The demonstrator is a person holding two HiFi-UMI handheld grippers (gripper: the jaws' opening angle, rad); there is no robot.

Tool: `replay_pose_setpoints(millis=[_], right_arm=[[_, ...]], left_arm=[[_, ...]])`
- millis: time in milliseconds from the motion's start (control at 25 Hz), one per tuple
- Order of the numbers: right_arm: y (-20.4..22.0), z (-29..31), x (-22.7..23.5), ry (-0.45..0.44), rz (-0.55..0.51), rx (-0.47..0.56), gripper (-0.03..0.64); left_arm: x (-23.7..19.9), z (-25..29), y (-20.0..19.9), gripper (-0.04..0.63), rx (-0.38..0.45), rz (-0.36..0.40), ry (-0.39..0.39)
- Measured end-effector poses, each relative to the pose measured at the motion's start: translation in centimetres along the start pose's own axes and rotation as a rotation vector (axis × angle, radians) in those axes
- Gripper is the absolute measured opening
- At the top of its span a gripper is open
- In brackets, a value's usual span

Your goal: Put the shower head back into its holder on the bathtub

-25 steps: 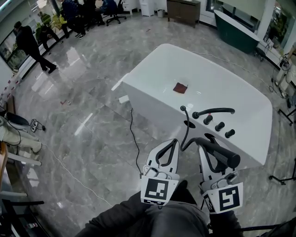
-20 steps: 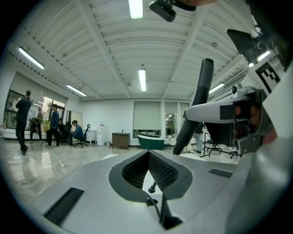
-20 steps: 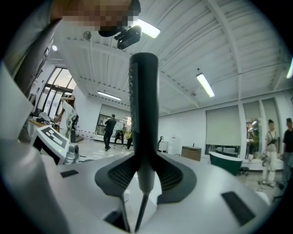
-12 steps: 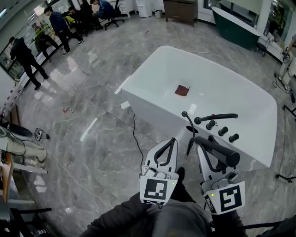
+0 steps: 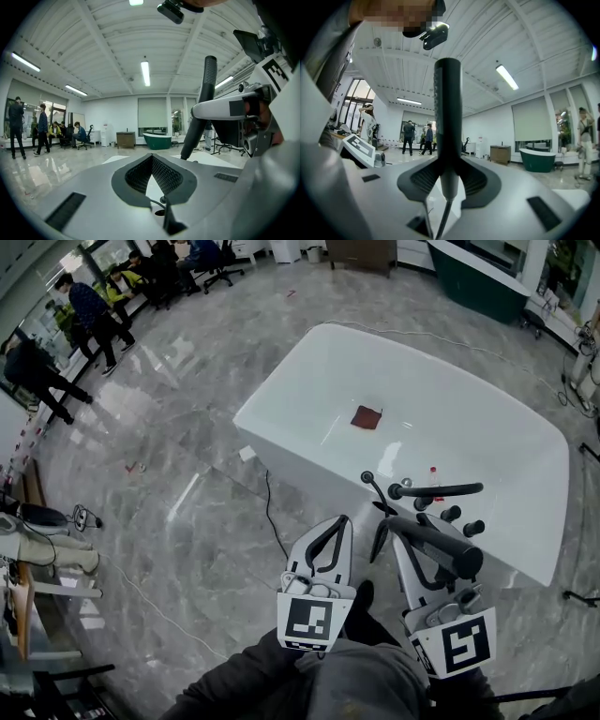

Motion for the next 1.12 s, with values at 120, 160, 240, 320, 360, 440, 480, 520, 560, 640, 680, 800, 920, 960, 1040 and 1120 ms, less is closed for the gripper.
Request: replay_pose_setpoints(millis=[120,160,240,320,360,440,480,520,560,640,680,800,920,960,1040,1120], right_arm=[[-0.2,1.0,1.7,-0.012,0.006,0.014,0.14],[-0.3,1.3,2.3,-0.014,0.008,0.018,0.14],[-0.5,1.9,3.2,-0.014,0.014,0.025,0.14],[-0.6,2.6,3.9,-0.017,0.019,0.031,0.14],[-0.6,3.0,4.2,-0.019,0.021,0.032,0.14],[-0.4,3.7,4.3,-0.021,0.024,0.028,0.14],[-0.3,4.1,4.3,-0.02,0.026,0.025,0.14],[-0.1,4.5,4.3,-0.017,0.028,0.022,0.14],[0.0,5.1,4.4,-0.014,0.03,0.018,0.14],[0.5,6.5,4.5,-0.007,0.034,0.008,0.14],[0.6,7.2,4.5,-0.003,0.035,0.005,0.14],[0.5,8.8,4.4,0.018,0.036,-0.004,0.14],[0.1,10.2,4.3,0.037,0.034,-0.015,0.14],[0.1,10.8,4.3,0.042,0.031,-0.022,0.14],[0.0,11.9,4.2,0.048,0.021,-0.029,0.14],[-0.5,13.2,4.2,0.052,0.003,-0.025,0.14]], left_arm=[[-0.5,2.2,-0.9,0.003,0.007,0.011,-0.017],[-0.6,2.7,-1.2,0.003,0.01,0.014,-0.022],[-0.9,3.8,-1.6,0.003,0.01,0.023,-0.028],[-1.3,4.7,-1.6,0.003,0.003,0.029,-0.032],[-1.5,5.0,-1.6,0.003,0.0,0.029,-0.033],[-1.9,5.5,-1.5,0.003,-0.005,0.028,-0.032],[-2.2,5.7,-1.5,0.003,-0.006,0.026,-0.029],[-2.5,6.0,-1.4,0.003,-0.007,0.023,-0.024],[-3.0,6.5,-1.2,0.003,-0.006,0.021,-0.019],[-4.0,7.5,-0.8,0.003,-0.007,0.018,-0.004],[-4.5,8.1,-0.5,0.003,-0.01,0.014,0.007],[-5.4,9.5,-0.4,0.003,-0.005,0.01,0.053],[-6.2,10.8,-0.7,0.003,0.009,0.002,0.092],[-6.6,11.2,-0.6,0.003,0.01,-0.004,0.1],[-7.6,11.9,-0.5,0.003,0.014,-0.012,0.11],[-8.6,12.4,-0.5,0.003,0.026,-0.023,0.115]])
Point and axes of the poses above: the fingertips, and each gripper's own axes: z forward along the fingers, x to its right, y out of its underside, the point moved 4 cm from there along -z, backward along the fingers, and after that the axes turned 3 degrees about x, right-handed, at the moved point
